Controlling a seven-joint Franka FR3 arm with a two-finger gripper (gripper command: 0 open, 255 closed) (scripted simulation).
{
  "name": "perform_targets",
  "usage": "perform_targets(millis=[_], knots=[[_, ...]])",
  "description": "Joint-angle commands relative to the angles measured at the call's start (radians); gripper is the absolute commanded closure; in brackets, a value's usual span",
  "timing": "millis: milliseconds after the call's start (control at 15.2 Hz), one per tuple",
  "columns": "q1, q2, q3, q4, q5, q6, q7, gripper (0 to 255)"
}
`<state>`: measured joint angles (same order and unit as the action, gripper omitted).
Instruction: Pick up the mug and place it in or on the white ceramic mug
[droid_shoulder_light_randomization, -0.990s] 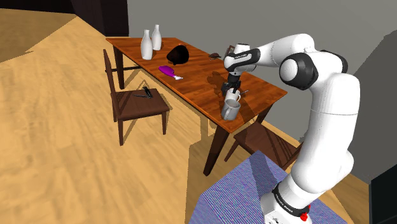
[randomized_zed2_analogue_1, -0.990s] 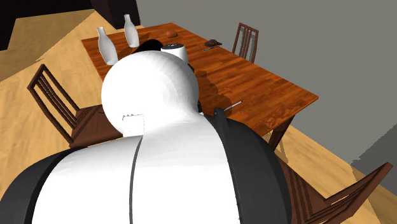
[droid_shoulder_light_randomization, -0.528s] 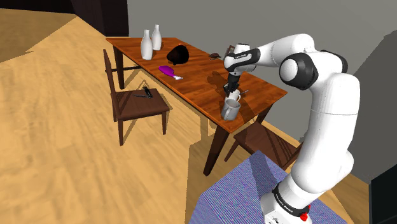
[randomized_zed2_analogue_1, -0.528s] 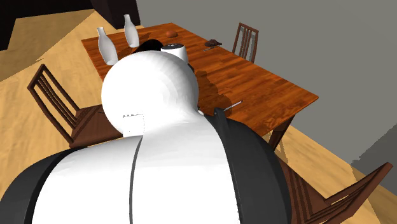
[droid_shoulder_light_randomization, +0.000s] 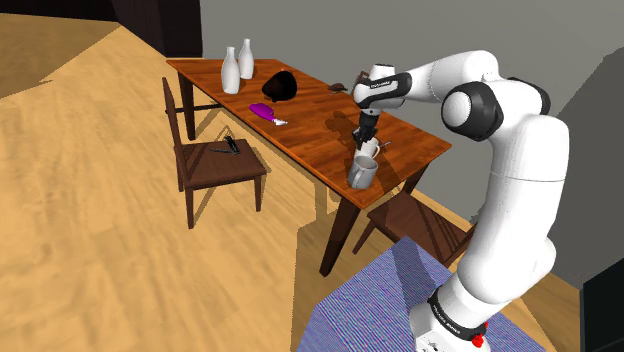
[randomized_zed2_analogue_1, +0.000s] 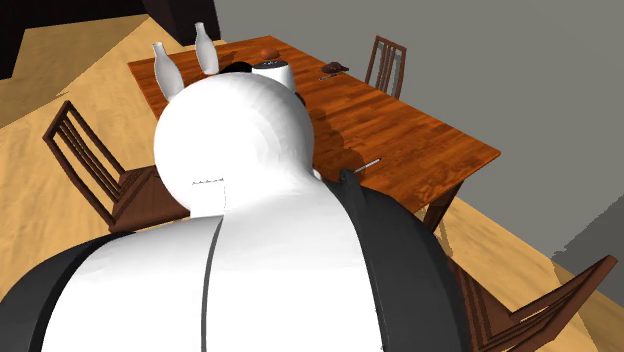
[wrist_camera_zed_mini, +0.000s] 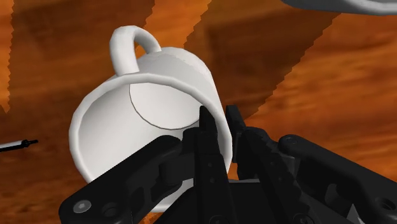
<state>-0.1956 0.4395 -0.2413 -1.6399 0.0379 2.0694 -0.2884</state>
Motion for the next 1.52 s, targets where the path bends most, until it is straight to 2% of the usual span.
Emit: perform_targets(millis=[0, 1452], knots=[[0.001, -0.008, -0.001, 0.015, -0.002, -0.024, 0.001, 255], [-0.002, -0.061, -0.009, 0.236, -0.014, -0.295, -0.003, 255]])
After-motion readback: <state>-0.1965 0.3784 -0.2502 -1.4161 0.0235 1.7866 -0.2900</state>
